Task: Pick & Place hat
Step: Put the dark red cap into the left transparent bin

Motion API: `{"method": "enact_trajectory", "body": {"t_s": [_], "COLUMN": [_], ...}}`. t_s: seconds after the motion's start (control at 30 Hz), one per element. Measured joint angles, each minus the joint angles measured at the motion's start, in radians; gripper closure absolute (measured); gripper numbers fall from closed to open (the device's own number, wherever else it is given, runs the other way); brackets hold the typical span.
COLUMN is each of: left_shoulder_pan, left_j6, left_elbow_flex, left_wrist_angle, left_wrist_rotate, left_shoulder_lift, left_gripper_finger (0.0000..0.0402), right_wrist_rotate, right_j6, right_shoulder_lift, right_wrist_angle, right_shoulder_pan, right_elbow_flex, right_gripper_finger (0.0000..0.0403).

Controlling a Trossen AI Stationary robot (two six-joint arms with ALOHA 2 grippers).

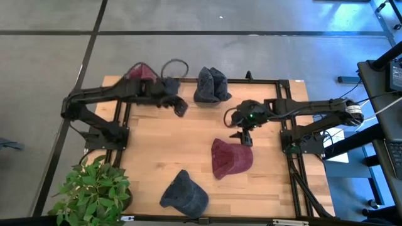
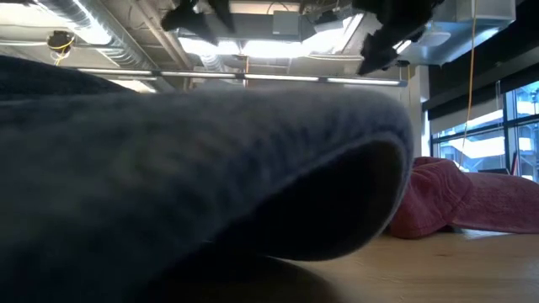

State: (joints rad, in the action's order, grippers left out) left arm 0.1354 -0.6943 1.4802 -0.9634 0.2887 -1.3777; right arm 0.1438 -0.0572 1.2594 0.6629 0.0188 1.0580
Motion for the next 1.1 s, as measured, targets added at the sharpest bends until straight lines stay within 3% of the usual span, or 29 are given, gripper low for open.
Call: {"method": "enact_trajectory", "body": {"t_s": [0.17,0.43,0.6,0.77,1.1], "left_shoulder_pan": [-0.136,-0.246,-0.281,-0.297,-0.321], "left_j6": [-0.075,-0.188,-0.255,-0.314,-0.315], "left_elbow_flex": [-0.112,-0.257,-0.263,-0.263,-0.263], "left_wrist_angle": [0.292,0.741,0.83,0.873,0.913], "left_wrist_rotate": [-0.069,-0.068,-0.06,-0.059,-0.059], "left_shoulder_lift": [-0.039,-0.205,-0.343,-0.442,-0.478], "left_gripper_finger": [0.0194,0.0194,0.0192,0.0187,0.0187], "right_wrist_rotate": [0.0,-0.027,-0.029,-0.031,0.049], "right_j6": [-0.163,-0.283,-0.385,-0.591,-0.958], "right_shoulder_lift": [0.0,0.0,0.0,-0.009,-0.104], "right_wrist_angle": [0.121,0.208,0.292,0.333,0.117], "right_shoulder_pan": [-0.046,-0.116,-0.176,-0.242,-0.286], "right_elbow_flex": [0.0,0.0,0.0,-0.044,-0.343], "right_gripper_finger": [0.0175,0.0176,0.0176,0.0176,0.0176]}}
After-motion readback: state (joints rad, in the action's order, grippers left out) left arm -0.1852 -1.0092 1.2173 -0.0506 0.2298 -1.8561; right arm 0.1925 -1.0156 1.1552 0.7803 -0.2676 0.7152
